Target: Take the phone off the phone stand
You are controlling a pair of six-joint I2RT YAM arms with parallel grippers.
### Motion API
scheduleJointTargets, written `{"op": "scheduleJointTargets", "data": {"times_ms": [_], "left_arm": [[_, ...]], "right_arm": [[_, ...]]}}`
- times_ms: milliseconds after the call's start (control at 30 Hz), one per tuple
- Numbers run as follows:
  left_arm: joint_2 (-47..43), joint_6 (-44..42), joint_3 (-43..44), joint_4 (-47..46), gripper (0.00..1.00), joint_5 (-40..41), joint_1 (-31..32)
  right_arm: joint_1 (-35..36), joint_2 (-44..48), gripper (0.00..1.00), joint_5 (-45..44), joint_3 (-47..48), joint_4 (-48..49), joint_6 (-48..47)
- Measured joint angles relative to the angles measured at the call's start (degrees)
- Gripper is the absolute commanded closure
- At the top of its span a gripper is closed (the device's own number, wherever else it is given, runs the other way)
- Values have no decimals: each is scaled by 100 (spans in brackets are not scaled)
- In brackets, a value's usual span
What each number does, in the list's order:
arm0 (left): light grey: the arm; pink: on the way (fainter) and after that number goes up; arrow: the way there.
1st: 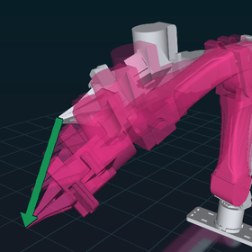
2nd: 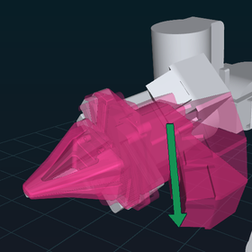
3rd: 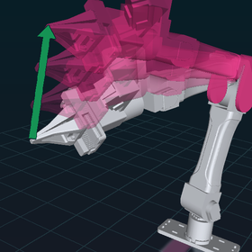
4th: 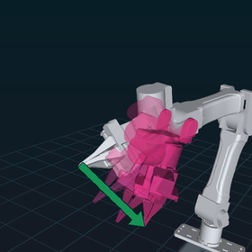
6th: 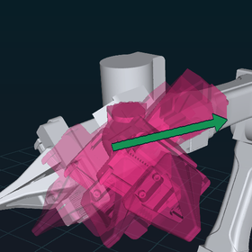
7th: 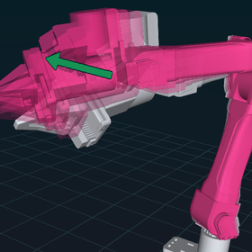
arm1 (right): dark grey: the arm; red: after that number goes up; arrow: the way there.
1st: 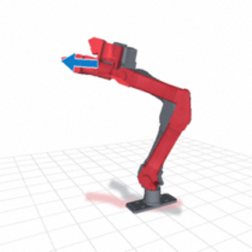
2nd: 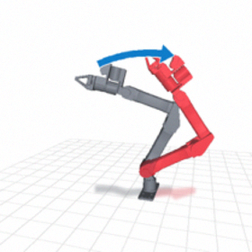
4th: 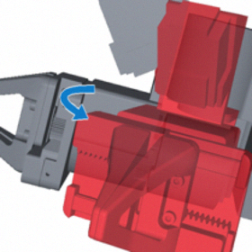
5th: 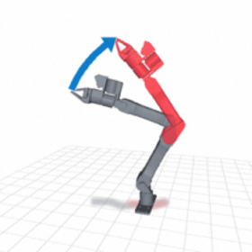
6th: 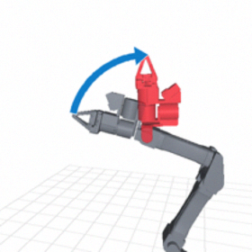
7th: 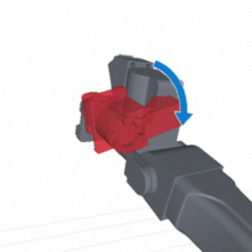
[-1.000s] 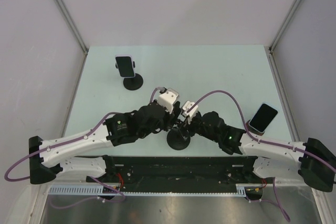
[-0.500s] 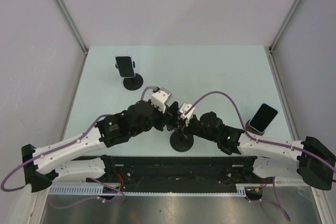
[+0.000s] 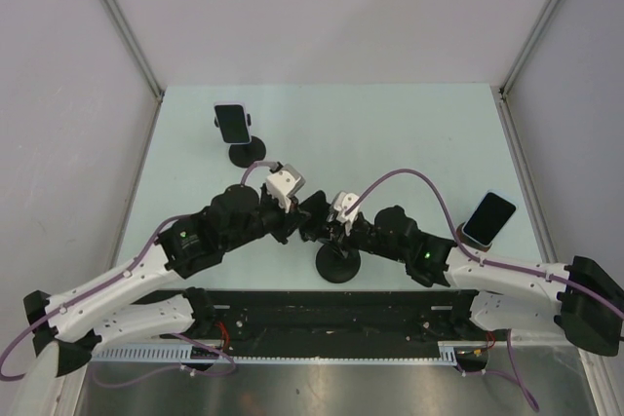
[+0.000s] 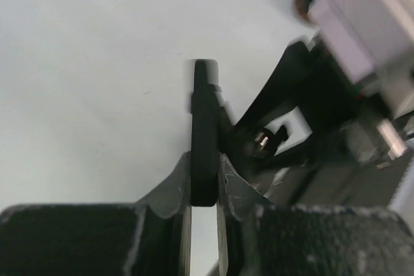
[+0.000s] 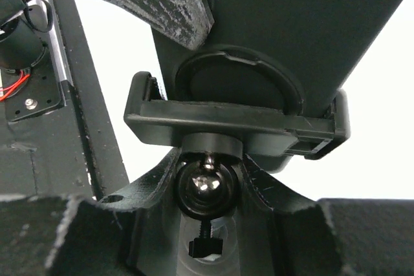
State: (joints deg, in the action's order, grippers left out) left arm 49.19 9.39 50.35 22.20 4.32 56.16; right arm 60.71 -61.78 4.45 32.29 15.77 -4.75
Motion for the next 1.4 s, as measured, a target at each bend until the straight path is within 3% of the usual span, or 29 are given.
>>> {"op": "scheduleJointTargets", "data": {"times_ms": [400,633,1000,1233,1400], "left_arm": [[-212,-1034,22,1410,100,933,-315],[-212,-765,334,1565,100,1587,-310],[22,-9,560,1552,100,2592,-601],[2,122,546,1534,100,2693,-938],[-262,282,149,1412,99,2505,-1147]], "right_arm": [[-494,26,100,2,-9,-455,330],[-494,28,100,-197,-9,-446,420],[-581,20,100,-1403,-11,-435,577],[-1397,-361,100,-1989,103,-94,772],[-2555,-1134,100,-2428,754,162,748]]}}
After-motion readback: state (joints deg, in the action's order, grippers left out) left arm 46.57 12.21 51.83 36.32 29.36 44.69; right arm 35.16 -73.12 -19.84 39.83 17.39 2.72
